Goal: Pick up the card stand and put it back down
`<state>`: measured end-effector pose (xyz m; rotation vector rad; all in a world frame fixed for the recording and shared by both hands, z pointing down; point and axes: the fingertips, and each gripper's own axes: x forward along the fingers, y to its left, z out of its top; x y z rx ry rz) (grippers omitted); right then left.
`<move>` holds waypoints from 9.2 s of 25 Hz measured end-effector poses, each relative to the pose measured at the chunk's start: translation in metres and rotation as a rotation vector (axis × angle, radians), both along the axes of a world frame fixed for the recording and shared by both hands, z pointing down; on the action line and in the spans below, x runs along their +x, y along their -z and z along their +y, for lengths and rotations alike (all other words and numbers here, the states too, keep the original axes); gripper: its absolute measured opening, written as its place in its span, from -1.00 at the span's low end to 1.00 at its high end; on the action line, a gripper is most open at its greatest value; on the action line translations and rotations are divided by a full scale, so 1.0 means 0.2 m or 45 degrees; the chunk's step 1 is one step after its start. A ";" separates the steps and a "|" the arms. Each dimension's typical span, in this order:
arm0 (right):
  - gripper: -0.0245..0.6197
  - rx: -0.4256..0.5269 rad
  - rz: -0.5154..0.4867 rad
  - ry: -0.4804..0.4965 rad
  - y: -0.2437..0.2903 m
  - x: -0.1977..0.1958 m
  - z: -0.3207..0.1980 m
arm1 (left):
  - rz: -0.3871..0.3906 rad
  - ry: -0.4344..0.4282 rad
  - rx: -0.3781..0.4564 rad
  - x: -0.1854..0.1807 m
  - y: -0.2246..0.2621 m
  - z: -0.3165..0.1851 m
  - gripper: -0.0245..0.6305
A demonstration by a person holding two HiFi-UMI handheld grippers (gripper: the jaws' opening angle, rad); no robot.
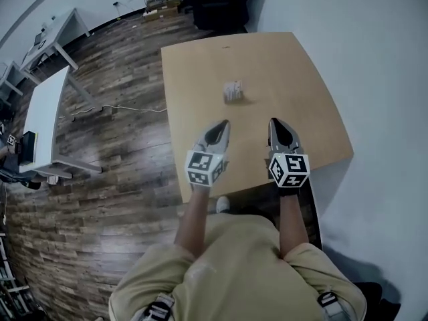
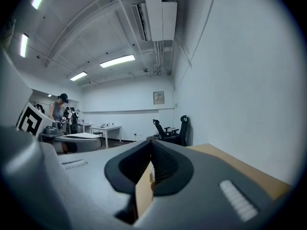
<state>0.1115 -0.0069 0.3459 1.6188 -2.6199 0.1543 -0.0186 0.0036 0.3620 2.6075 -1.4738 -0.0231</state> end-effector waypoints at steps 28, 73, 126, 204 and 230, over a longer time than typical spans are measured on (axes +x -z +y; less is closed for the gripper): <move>-0.90 -0.371 0.005 0.237 -0.92 -0.14 -0.90 | -0.335 0.039 -0.364 -0.37 -1.02 -0.93 -0.74; -0.90 -0.645 -0.134 0.202 -1.56 0.01 -1.31 | -0.558 -0.926 -0.405 0.25 -1.80 -1.78 -0.24; -0.90 -0.043 -0.048 0.128 -0.31 -0.29 -0.52 | -0.317 0.188 -0.056 -0.24 -0.28 -0.56 -0.80; -0.90 -0.621 0.011 0.382 -1.49 -0.67 -1.23 | -0.603 -0.442 -0.407 -0.76 -1.71 -1.64 -0.80; -0.90 -0.594 -0.013 0.405 -1.43 -0.71 -1.13 | -0.351 -0.426 -0.574 -0.77 -1.67 -1.45 0.43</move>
